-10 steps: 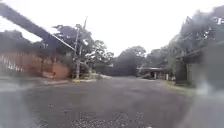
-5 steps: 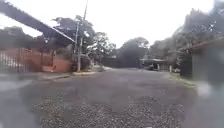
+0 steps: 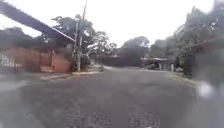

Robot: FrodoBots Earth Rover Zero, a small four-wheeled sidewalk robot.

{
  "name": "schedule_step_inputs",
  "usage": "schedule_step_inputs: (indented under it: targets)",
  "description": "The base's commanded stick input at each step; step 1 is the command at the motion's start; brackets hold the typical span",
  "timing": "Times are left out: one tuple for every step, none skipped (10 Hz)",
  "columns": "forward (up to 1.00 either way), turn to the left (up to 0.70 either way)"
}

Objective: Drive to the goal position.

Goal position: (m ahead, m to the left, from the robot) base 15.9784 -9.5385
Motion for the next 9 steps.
schedule_step_inputs:
  targets:
    - [0.70,0.00]
    - [0.70,0.00]
    - [0.70,0.00]
    - [0.70,0.00]
    - [0.70,0.00]
    - [0.70,0.00]
    - [0.70,0.00]
    - [0.70,0.00]
    - [0.70,0.00]
